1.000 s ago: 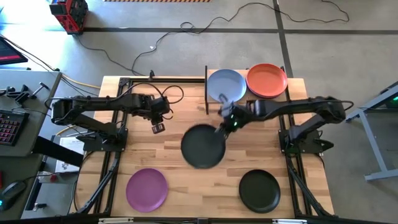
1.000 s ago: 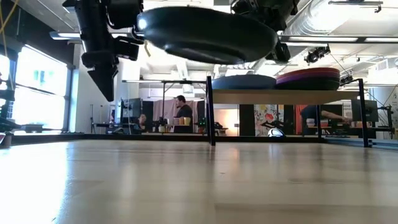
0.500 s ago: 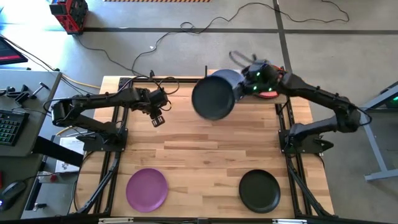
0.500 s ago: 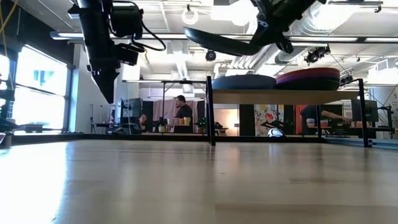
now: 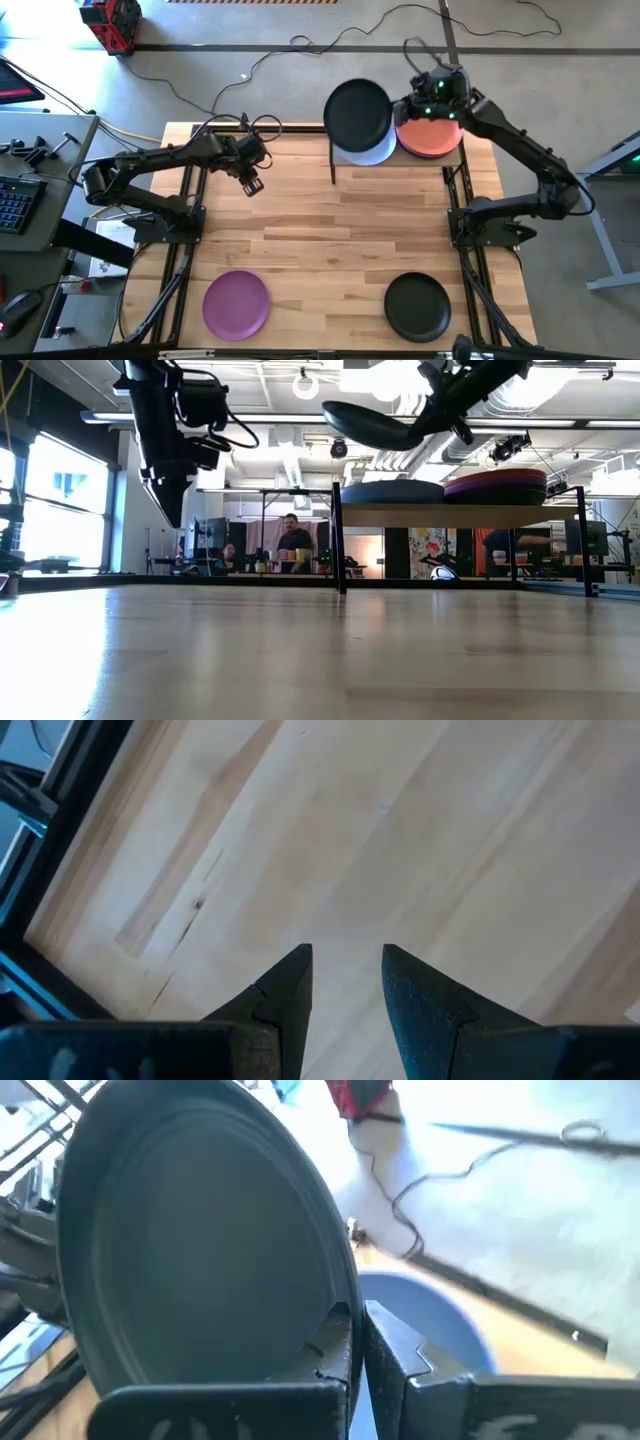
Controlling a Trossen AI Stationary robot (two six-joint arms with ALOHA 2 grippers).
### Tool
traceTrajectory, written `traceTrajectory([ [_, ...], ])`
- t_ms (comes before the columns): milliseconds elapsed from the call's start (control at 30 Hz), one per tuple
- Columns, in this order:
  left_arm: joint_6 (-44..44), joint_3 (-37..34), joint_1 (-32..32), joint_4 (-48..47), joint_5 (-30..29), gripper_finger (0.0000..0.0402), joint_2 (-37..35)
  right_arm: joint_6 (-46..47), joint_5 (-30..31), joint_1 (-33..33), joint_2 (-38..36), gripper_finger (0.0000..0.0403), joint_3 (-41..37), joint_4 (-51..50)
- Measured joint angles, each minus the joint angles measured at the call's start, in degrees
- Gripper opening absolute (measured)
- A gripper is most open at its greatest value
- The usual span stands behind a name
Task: Place and stack plates onto a shelf
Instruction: Stack the dark blue plate on top of the blue plate on the shelf
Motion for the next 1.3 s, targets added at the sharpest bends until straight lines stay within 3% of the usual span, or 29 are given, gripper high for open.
traceTrajectory([
  [400, 0.0, 0.0, 3.3, 0.2, 0.0, 0.0113, 0.0, -13.8, -7.5, -8.0, 11.9, 0.0000, 19.3, -16.5],
  [733, -0.9, 0.0, 3.7, 0.2, 0.0, 0.0113, 0.0, -22.9, -7.7, -9.8, 24.9, 0.0000, 35.3, -38.9],
  [1300, -1.6, 0.0, 3.7, 0.2, 0.0, 0.0113, 0.0, -23.3, -7.6, -9.3, 32.2, 0.0000, 36.5, -45.5],
])
